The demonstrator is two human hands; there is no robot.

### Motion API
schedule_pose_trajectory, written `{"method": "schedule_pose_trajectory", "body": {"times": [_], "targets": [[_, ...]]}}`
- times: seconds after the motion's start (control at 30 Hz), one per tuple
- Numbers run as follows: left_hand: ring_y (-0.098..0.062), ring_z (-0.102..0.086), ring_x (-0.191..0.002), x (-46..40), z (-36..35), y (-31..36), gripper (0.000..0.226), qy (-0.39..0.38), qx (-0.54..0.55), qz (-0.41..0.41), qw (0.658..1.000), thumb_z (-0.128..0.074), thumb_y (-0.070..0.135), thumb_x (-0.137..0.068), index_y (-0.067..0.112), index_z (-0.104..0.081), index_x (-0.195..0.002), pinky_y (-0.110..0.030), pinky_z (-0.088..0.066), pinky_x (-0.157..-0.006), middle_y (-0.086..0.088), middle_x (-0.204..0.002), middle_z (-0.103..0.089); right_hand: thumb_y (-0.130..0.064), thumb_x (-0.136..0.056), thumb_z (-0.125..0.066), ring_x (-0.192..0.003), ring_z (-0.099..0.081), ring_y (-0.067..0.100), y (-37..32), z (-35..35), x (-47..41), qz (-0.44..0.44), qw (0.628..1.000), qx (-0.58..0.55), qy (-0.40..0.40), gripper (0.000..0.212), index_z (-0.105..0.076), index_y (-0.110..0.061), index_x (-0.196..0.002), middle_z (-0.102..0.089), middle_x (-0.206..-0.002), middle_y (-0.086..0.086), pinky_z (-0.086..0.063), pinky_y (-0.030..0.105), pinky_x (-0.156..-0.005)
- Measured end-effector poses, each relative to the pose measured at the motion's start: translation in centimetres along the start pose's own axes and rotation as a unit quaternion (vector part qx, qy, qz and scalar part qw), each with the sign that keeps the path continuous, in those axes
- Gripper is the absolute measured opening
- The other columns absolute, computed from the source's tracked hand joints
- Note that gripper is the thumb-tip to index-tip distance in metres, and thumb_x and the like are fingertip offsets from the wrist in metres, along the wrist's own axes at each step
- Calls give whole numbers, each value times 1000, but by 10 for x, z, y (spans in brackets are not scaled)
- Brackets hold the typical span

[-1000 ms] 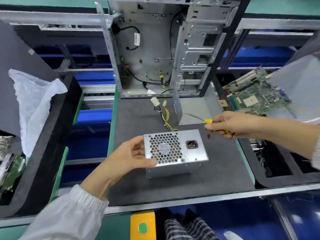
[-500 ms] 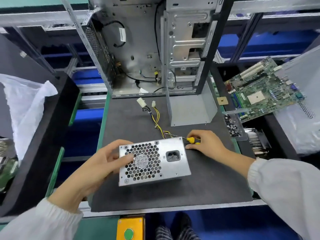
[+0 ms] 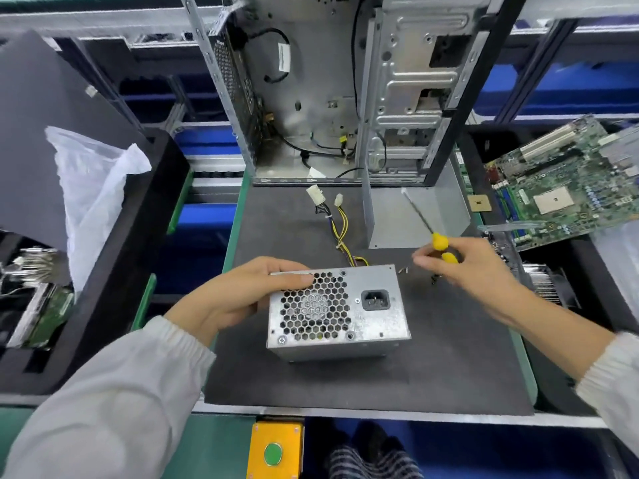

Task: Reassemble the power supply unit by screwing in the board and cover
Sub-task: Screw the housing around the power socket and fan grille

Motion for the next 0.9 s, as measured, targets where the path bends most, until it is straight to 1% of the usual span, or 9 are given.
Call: {"method": "schedule_pose_trajectory", "body": {"times": [0.1, 0.2, 0.27, 0.33, 0.4, 0.47, 0.53, 0.7, 0.9], "targets": [[-19, -72, -93, -1, -1, -7, 32, 11, 19, -16, 1000, -67, 29, -84, 15, -74, -112, -25, -58, -77, -12, -110, -73, -32, -71, -76, -46, -33, 7, -46, -5, 12, 27, 998, -36, -47, 15, -75, -20, -79, -45, -53, 0, -29, 12, -42], [-26, -70, -101, -4, -2, -13, 34, 20, 46, -29, 998, -69, 28, -81, 13, -75, -111, -33, -56, -90, -14, -113, -72, -36, -73, -75, -50, -38, 2, -81, -23, 18, 95, 989, 37, -105, 12, -74, -24, -76, -54, -56, -2, -30, 9, -49], [-28, -69, -103, -5, -2, -15, 35, 21, 60, -36, 997, -69, 27, -79, 11, -74, -110, -37, -55, -93, -15, -113, -72, -31, -78, -73, -50, -36, 2, -91, -37, 13, 126, 978, 101, -128, 6, -73, -26, -75, -49, -51, -8, -28, 11, -50], [-28, -70, -101, -7, -2, -16, 35, 20, 72, -41, 996, -70, 26, -78, 10, -75, -109, -37, -56, -92, -15, -111, -72, -28, -82, -71, -55, -43, 4, -96, -48, 7, 136, 970, 139, -144, 5, -71, -29, -76, -60, -59, -4, -35, 18, -56], [-28, -71, -100, -8, -2, -17, 33, 17, 83, -45, 995, -70, 24, -79, 10, -75, -109, -36, -57, -90, -16, -111, -72, -25, -83, -70, -68, -58, 11, -96, -55, 3, 147, 969, 153, -131, 10, -69, -33, -77, -69, -75, -3, -46, 27, -67], [-29, -70, -101, -9, -2, -18, 32, 8, 97, -50, 994, -70, 22, -80, 9, -75, -109, -36, -57, -90, -17, -112, -72, -20, -82, -72, -74, -62, 8, -92, -61, 4, 167, 972, 141, -91, 13, -71, -32, -81, -71, -81, -9, -50, 25, -70], [-29, -70, -100, -9, -3, -18, 32, 4, 112, -53, 992, -71, 22, -80, 9, -75, -109, -35, -58, -88, -18, -112, -71, -16, -80, -74, -75, -66, 5, -85, -66, 8, 186, 974, 118, -54, 10, -75, -23, -86, -73, -81, -8, -52, 25, -72], [-28, -71, -96, -10, -5, -20, 33, 12, 139, -54, 989, -71, 20, -77, 8, -75, -108, -33, -59, -83, -19, -110, -71, -11, -75, -78, -77, -71, 23, -72, -73, 14, 217, 973, 79, -10, 16, -75, -11, -91, -74, -79, 2, -56, 45, -73], [-27, -72, -94, -9, -6, -20, 33, 15, 167, -53, 984, -72, 19, -74, 8, -76, -105, -32, -59, -81, -20, -109, -72, -12, -75, -78, -74, -70, 26, -70, -75, 12, 237, 969, 73, -2, 14, -75, -10, -89, -73, -77, 6, -56, 44, -70]]}}
Point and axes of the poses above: each hand's wrist, its own x-axis away from the middle knuckle, its own z-axis out of the back of the hand, y = z × x, the point moved 2 cm from there along -x, towards the middle knuckle
